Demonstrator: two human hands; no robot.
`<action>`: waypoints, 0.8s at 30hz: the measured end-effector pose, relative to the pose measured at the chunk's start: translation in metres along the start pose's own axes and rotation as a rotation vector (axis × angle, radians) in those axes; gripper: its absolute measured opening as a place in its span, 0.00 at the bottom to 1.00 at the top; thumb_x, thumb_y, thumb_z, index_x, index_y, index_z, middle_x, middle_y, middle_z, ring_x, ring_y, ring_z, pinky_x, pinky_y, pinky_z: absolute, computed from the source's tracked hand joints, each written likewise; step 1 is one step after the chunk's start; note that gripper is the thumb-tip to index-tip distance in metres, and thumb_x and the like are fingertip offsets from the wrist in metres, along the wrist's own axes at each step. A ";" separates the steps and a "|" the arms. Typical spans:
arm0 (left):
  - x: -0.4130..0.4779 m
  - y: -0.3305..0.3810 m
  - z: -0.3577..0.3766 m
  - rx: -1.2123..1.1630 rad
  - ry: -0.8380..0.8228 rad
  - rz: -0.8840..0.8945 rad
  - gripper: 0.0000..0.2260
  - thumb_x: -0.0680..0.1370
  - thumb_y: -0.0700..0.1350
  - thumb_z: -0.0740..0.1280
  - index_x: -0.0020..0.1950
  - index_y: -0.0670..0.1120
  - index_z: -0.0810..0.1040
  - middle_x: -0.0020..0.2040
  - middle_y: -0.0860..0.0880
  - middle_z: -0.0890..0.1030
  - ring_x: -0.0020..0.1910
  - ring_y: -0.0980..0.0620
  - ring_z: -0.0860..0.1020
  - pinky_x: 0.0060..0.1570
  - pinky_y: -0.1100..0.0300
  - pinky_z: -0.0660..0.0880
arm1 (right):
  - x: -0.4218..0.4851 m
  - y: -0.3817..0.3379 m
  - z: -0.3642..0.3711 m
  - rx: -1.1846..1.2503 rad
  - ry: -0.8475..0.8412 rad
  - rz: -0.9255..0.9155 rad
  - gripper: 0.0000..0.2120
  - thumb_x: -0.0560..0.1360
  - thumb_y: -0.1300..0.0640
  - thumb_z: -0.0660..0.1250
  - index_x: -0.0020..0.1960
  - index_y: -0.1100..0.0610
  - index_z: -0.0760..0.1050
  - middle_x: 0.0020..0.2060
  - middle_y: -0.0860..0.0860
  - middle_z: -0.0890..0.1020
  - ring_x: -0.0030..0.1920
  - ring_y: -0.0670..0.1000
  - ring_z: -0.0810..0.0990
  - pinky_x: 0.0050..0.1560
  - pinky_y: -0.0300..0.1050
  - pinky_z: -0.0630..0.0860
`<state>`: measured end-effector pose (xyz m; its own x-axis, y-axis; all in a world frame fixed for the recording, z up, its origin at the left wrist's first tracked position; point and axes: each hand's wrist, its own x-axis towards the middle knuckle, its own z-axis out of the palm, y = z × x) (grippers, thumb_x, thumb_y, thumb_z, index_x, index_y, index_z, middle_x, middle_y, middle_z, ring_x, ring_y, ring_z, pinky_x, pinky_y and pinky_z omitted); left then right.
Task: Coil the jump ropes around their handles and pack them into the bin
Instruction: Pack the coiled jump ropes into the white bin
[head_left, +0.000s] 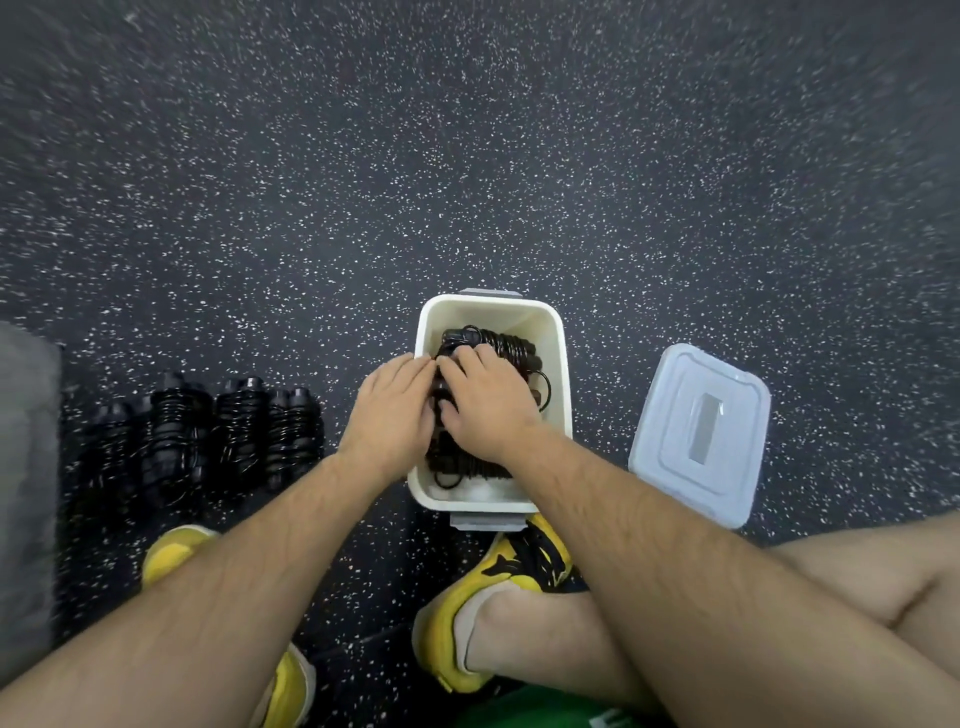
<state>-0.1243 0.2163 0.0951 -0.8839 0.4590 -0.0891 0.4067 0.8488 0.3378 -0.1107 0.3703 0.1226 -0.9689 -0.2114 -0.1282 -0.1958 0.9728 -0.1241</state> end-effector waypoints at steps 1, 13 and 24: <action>-0.003 -0.005 -0.005 -0.014 0.018 -0.014 0.24 0.82 0.46 0.57 0.78 0.46 0.65 0.76 0.52 0.68 0.77 0.51 0.61 0.78 0.52 0.54 | 0.005 -0.009 -0.001 -0.011 0.011 -0.025 0.23 0.76 0.50 0.62 0.68 0.59 0.71 0.58 0.55 0.76 0.56 0.58 0.72 0.57 0.55 0.73; -0.064 -0.121 0.005 0.018 -0.201 -0.616 0.26 0.80 0.54 0.65 0.71 0.40 0.64 0.67 0.41 0.68 0.66 0.41 0.69 0.62 0.49 0.71 | 0.064 -0.151 0.028 -0.058 -0.147 -0.302 0.24 0.77 0.48 0.65 0.69 0.55 0.67 0.64 0.52 0.73 0.65 0.56 0.69 0.62 0.50 0.68; -0.055 -0.119 0.024 -0.124 -0.045 -0.773 0.43 0.69 0.52 0.78 0.75 0.45 0.57 0.69 0.42 0.65 0.69 0.42 0.66 0.65 0.45 0.68 | 0.061 -0.134 0.036 -0.115 -0.187 -0.320 0.28 0.77 0.55 0.64 0.75 0.56 0.62 0.69 0.53 0.69 0.67 0.56 0.68 0.64 0.49 0.69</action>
<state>-0.1183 0.0960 0.0372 -0.8947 -0.2373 -0.3785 -0.3509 0.8977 0.2664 -0.1380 0.2240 0.0960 -0.8138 -0.5094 -0.2797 -0.5099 0.8568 -0.0769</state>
